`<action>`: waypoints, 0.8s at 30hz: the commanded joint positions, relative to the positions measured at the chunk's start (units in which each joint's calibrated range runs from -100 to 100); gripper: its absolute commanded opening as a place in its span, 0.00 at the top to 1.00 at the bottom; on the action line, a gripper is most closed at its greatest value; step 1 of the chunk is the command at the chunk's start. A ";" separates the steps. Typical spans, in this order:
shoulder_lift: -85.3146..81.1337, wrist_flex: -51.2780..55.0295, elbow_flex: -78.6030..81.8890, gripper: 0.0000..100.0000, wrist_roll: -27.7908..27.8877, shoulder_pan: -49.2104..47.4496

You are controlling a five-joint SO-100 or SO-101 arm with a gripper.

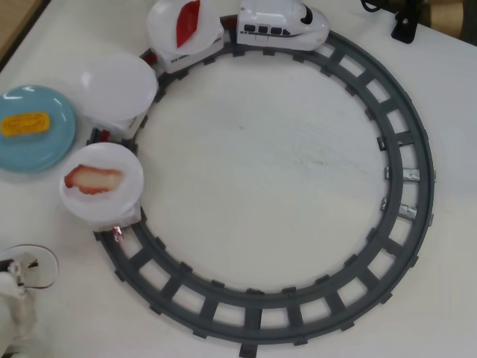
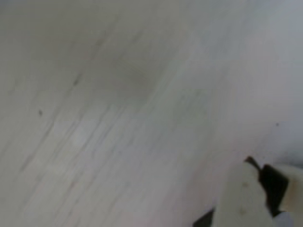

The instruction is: Pick up the sushi from the Shinkansen and put it on the blue dish

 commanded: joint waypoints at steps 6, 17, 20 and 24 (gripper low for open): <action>-6.36 4.41 1.02 0.97 -0.12 0.66; -6.19 4.32 1.02 0.97 -0.12 0.57; -6.19 4.32 1.02 0.97 0.09 0.22; -6.19 4.32 1.02 0.97 0.09 0.22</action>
